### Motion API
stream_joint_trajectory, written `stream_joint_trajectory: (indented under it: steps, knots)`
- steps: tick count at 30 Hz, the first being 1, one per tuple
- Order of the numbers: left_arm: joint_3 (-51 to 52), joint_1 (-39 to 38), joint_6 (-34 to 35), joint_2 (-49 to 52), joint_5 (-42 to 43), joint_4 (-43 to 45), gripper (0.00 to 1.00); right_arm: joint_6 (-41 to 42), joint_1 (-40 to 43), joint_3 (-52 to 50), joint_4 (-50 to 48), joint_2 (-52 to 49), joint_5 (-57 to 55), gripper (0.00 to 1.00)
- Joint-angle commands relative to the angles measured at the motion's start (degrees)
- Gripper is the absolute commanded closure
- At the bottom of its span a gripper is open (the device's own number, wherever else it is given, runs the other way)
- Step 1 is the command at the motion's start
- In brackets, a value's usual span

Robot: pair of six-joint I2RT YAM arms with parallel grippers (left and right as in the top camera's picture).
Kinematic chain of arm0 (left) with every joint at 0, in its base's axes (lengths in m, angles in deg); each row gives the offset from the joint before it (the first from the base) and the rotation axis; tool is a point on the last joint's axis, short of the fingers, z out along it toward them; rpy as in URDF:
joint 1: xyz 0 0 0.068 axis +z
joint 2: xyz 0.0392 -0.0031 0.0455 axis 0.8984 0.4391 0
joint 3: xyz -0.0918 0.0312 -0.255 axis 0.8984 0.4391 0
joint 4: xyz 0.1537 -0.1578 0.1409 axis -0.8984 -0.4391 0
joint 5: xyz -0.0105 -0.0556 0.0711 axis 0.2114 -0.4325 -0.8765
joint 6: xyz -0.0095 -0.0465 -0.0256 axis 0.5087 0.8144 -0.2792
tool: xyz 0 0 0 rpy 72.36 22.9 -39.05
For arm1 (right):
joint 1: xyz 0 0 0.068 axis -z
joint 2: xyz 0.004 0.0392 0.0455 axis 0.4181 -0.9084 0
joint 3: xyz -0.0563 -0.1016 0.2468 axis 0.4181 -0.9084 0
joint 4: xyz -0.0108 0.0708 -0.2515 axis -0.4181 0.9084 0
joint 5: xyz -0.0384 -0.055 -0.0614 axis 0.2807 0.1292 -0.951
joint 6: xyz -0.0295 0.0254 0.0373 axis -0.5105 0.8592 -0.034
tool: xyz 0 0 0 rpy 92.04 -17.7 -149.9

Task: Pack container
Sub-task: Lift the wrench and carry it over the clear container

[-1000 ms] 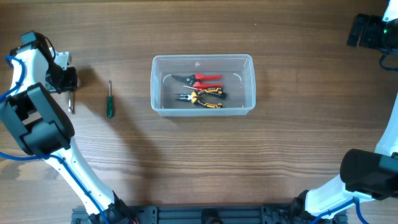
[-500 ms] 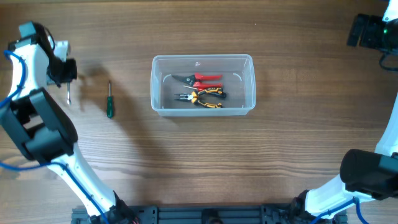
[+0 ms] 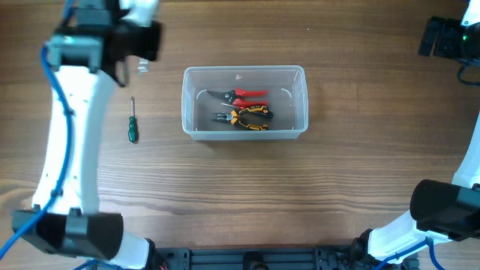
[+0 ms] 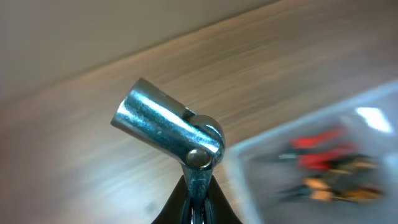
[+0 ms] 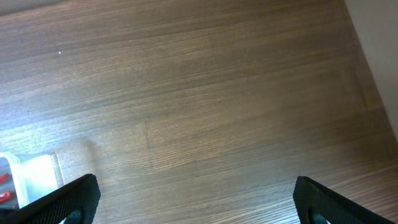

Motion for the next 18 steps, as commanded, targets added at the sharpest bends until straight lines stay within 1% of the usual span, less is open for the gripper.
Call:
stream_joint_trajectory:
  steps: [1, 5, 8, 10, 15, 18]
  knots:
    - [-0.7, -8.4, -3.1, -0.4, 4.3, -1.0, 0.96, 1.0, -0.2, -0.1, -0.2, 0.5, 0.5, 0.0]
    - [-0.7, -15.1, -7.3, 1.0, 4.3, -1.7, 0.96, 1.0, -0.2, -0.1, -0.2, 0.5, 0.5, 0.0]
    - [-0.7, -18.4, -11.3, 3.3, 4.3, -1.6, 0.96, 1.0, -0.2, -0.1, -0.2, 0.5, 0.5, 0.0]
    - [-0.7, -19.1, -12.0, 5.1, 4.4, -1.2, 0.96, 1.0, -0.2, -0.1, -0.2, 0.5, 0.5, 0.0]
    - [-0.7, -19.3, -15.0, 11.7, 8.6, -0.7, 0.96, 1.0, -0.2, -0.1, -0.2, 0.5, 0.5, 0.0]
    - [-0.7, -19.3, -15.0, 15.9, 8.6, 0.8, 0.96, 1.0, -0.2, -0.1, -0.2, 0.5, 0.5, 0.0]
